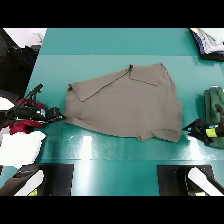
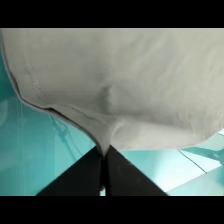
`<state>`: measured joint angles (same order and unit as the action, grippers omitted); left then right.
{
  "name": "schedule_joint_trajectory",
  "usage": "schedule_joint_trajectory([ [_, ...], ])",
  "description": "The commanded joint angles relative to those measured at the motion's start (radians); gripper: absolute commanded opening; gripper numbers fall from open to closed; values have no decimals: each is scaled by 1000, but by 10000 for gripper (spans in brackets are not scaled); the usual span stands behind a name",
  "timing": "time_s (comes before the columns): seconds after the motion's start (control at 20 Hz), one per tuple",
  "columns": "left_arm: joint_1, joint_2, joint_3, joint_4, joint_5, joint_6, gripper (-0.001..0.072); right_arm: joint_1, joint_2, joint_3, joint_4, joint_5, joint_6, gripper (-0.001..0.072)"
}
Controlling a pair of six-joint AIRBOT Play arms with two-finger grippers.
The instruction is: Fold the shirts.
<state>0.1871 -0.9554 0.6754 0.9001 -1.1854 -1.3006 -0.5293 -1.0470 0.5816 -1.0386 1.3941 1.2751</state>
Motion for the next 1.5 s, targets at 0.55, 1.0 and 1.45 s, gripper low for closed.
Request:
schedule_joint_trajectory([
  [0.55,0,8,212,-19,-37,-1,21,196,146,195,82,-154,33,18],
  [1.0,0,59,1236,-34,51,-5,21,294,288,1034,119,-419,67,17],
  [1.45,0,167,1520,-168,135,-12,21,67,287,1503,119,-291,66,16],
])
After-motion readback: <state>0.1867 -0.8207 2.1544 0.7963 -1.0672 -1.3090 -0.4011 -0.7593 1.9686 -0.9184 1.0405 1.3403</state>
